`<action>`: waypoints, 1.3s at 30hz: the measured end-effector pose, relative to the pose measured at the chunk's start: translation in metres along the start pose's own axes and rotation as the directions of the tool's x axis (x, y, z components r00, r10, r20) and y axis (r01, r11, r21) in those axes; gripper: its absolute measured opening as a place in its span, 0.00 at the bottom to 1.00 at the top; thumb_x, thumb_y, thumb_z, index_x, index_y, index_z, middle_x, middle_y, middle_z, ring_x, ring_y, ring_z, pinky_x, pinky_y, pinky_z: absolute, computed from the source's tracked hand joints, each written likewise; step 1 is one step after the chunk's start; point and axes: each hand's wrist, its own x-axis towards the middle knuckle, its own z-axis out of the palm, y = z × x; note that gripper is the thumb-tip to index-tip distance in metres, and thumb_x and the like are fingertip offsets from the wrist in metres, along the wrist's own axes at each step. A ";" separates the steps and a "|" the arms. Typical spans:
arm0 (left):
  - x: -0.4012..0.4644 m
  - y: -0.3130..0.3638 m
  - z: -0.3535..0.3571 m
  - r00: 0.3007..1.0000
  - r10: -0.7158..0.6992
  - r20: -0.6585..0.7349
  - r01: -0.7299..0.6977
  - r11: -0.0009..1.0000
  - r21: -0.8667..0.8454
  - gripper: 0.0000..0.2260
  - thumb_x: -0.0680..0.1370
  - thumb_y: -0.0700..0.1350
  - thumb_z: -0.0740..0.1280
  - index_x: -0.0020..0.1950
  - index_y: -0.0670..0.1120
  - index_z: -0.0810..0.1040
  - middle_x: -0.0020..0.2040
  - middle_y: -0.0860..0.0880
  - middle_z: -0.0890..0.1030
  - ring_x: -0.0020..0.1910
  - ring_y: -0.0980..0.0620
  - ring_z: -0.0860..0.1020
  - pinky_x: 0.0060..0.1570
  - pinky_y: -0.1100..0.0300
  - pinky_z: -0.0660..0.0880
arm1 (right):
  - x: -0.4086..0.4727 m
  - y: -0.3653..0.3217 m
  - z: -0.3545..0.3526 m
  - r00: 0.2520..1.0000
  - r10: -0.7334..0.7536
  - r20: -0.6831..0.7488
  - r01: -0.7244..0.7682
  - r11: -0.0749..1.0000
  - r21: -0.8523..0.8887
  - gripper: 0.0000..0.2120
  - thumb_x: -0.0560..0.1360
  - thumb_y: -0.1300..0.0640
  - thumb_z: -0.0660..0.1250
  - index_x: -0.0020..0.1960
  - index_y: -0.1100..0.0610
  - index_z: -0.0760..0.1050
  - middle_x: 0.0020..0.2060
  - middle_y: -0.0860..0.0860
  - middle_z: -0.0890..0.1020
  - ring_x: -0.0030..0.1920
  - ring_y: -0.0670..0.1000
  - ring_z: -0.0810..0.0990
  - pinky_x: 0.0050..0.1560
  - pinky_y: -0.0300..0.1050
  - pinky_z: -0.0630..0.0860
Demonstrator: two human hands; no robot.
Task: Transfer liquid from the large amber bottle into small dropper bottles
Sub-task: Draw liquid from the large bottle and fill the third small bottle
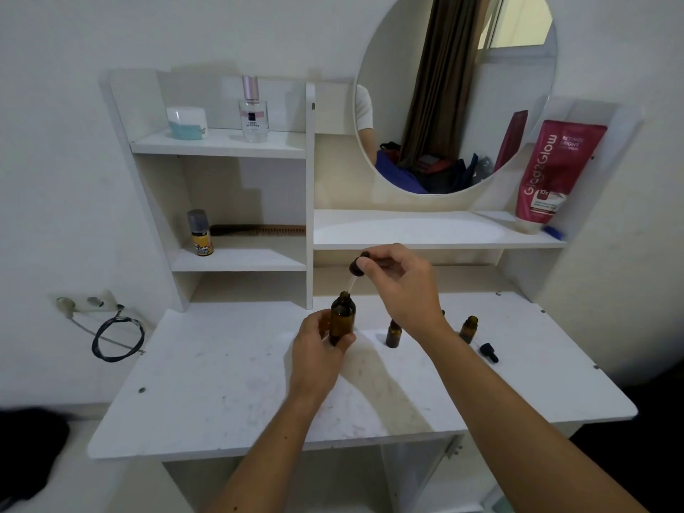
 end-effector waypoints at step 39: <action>-0.087 0.075 0.154 0.949 0.099 0.300 -0.090 0.995 -0.044 0.29 0.78 0.51 0.74 0.77 0.52 0.68 0.74 0.55 0.72 0.72 0.56 0.71 0.71 0.55 0.70 | -0.046 0.069 -0.186 0.921 0.151 -0.359 -0.182 0.982 -0.055 0.08 0.79 0.55 0.74 0.56 0.56 0.84 0.46 0.47 0.88 0.49 0.44 0.87 0.57 0.41 0.82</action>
